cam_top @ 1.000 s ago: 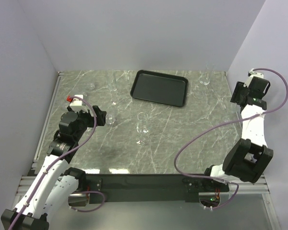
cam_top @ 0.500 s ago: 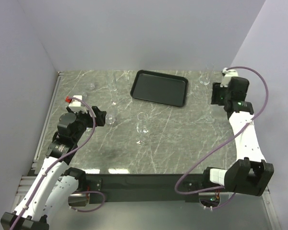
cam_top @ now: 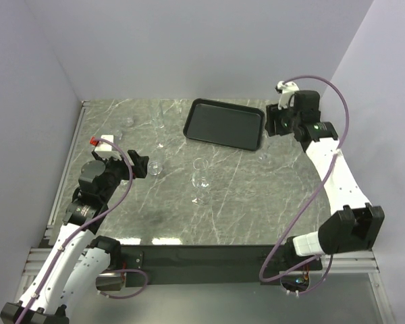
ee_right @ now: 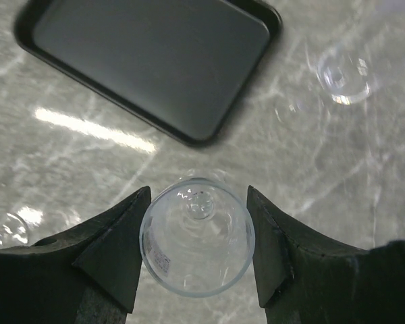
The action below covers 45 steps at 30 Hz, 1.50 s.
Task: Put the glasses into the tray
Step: Place the glass into the tray
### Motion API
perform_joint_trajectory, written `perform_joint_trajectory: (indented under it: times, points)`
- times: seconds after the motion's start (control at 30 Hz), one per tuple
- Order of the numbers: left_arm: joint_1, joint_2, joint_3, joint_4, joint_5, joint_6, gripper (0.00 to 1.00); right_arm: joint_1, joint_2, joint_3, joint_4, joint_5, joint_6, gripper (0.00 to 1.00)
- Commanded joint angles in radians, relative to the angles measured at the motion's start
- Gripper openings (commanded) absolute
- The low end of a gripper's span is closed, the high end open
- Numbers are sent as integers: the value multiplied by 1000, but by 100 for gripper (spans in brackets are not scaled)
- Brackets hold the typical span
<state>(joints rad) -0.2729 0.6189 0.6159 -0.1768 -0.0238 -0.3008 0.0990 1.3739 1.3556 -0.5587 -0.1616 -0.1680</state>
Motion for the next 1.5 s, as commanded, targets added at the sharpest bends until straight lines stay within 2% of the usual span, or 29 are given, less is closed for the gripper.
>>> perform_joint_trajectory:
  times: [0.0, 0.47, 0.83, 1.2, 1.47]
  points:
    - [-3, -8, 28, 43, -4, 12, 98, 30, 42, 125, 36, -23, 18, 27]
    - [-3, -8, 28, 40, -25, 26, 98, 131, 411, 579, -12, 11, 42, 25]
    - [-3, -2, 21, 49, -27, 40, 98, 157, 750, 957, -10, 40, 79, 26]
    - [-3, 8, 15, 59, -16, 51, 99, 165, 918, 1093, 114, 122, 84, 27]
    - [-3, 16, 15, 60, -4, 55, 98, 163, 970, 1139, 141, 140, 84, 28]
